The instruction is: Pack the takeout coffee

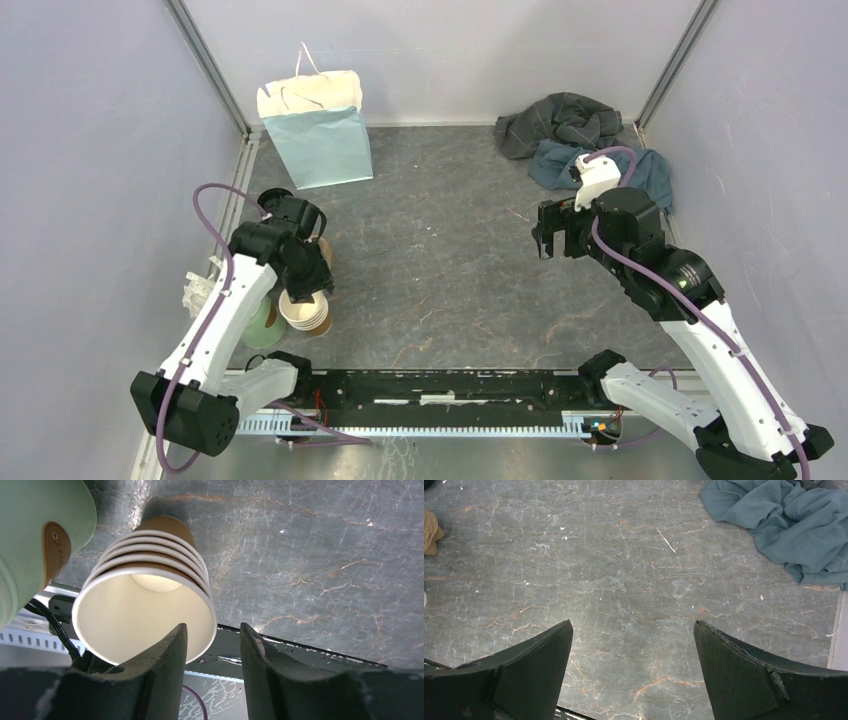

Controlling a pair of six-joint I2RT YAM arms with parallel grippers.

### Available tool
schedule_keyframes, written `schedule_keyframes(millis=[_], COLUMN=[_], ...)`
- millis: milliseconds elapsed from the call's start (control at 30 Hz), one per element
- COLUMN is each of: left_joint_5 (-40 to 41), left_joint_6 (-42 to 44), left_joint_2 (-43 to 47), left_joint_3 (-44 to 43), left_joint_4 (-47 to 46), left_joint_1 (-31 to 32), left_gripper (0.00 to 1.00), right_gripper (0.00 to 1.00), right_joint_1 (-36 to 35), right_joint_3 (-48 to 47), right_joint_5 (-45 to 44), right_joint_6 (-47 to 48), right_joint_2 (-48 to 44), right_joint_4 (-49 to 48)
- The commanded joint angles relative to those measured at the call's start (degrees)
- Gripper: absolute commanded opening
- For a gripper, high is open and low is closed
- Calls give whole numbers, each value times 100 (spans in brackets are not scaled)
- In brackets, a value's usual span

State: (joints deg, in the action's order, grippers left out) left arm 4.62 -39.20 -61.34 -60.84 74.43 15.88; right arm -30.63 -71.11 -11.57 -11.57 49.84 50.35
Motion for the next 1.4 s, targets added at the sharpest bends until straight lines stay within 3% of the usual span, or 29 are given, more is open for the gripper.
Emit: schedule_keyframes(millis=[0,133,567,1367], left_joint_5=[330,472,643,975], left_joint_6=[238,297,334,183], left_joint_2=[-130,-213,-216,-154], left_joint_3=[19,2,-10,-626], left_joint_4=[-333,-364,-369,257], left_joint_1=[20,20,20,125], left_gripper=[47,37,21,8], right_gripper=[98,98,98,98], right_joint_1=[18,14,10,19], right_joint_3=[53,62,226,292], right_joint_5=[20,14,53,94], right_joint_6=[-84,-56,-26,-45], right_joint_2=[-47,-35,-35,-89], right_joint_4=[-206,-244,-334,-356])
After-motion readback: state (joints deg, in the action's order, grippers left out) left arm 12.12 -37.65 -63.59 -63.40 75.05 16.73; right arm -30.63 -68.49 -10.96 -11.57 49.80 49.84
